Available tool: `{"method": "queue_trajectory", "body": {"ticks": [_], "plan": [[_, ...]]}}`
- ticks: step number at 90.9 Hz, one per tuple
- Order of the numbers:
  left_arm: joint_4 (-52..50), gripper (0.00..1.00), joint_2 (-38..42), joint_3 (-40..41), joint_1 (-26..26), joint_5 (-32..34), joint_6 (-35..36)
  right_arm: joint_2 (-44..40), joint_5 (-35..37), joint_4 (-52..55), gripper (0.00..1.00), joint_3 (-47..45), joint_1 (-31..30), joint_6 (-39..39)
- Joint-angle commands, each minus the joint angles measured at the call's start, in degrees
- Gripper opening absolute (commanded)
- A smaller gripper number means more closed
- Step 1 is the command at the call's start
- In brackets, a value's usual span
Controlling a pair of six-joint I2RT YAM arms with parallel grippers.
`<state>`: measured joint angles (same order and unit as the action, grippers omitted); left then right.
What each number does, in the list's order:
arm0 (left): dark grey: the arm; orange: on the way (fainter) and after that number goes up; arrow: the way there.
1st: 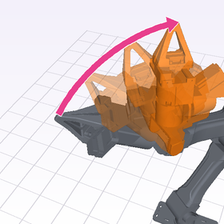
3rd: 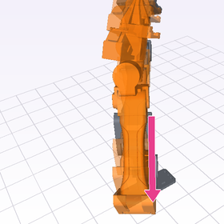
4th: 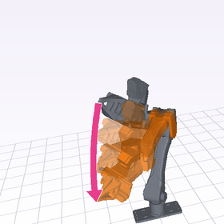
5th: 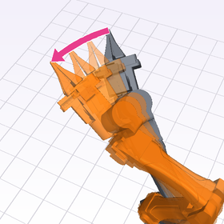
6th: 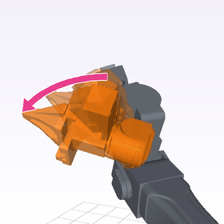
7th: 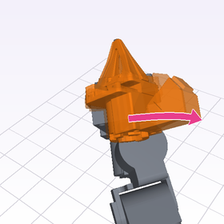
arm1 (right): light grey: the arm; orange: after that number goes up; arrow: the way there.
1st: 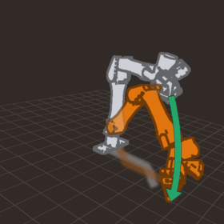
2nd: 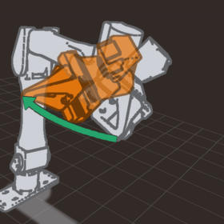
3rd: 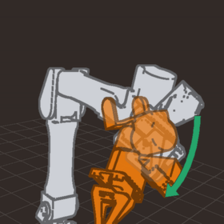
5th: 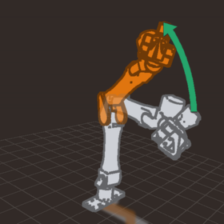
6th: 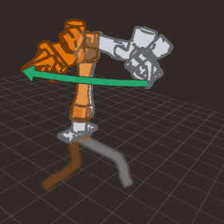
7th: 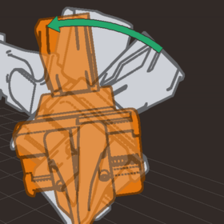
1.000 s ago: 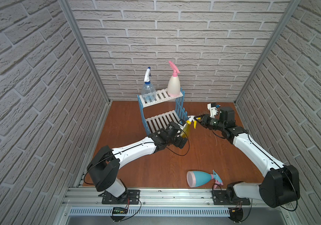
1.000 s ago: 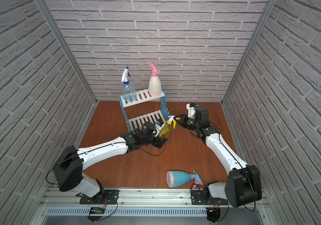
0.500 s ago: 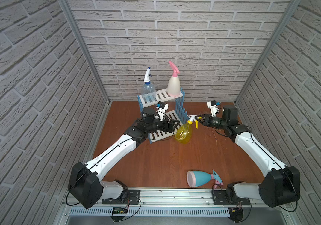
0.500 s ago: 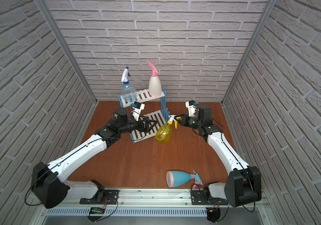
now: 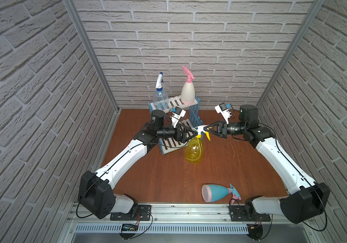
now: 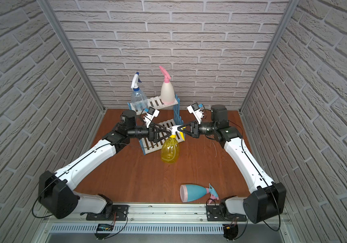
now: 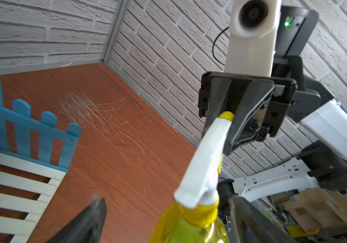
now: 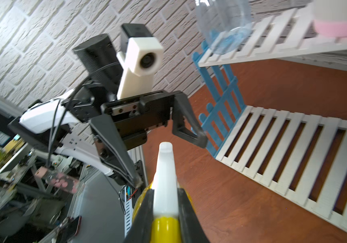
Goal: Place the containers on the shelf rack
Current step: 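Pick up a container from the center of the board.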
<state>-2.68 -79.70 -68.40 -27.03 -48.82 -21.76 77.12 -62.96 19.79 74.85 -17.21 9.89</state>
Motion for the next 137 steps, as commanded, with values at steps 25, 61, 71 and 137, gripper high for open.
{"method": "queue_trajectory", "body": {"ticks": [25, 61, 71, 137], "plan": [[-3.6, 0.68, -0.5, -4.6, -1.3, -13.6, 5.4, 5.8, -11.6, 16.8, 0.04, 8.0, -1.6, -15.4], [-5.4, 0.17, -0.9, -3.9, -2.2, -15.3, 6.0, 5.8, -5.9, 17.4, 0.03, 7.4, -2.3, -15.4], [-5.3, 0.01, -1.1, -3.5, -2.7, -15.2, 5.9, 5.4, -2.3, 17.8, 0.05, 6.8, -2.4, -15.9], [-4.1, 0.0, 5.8, 6.8, -6.7, 20.7, 6.7, -8.6, 22.9, 5.7, 0.93, -4.5, -2.3, -6.0]]}}
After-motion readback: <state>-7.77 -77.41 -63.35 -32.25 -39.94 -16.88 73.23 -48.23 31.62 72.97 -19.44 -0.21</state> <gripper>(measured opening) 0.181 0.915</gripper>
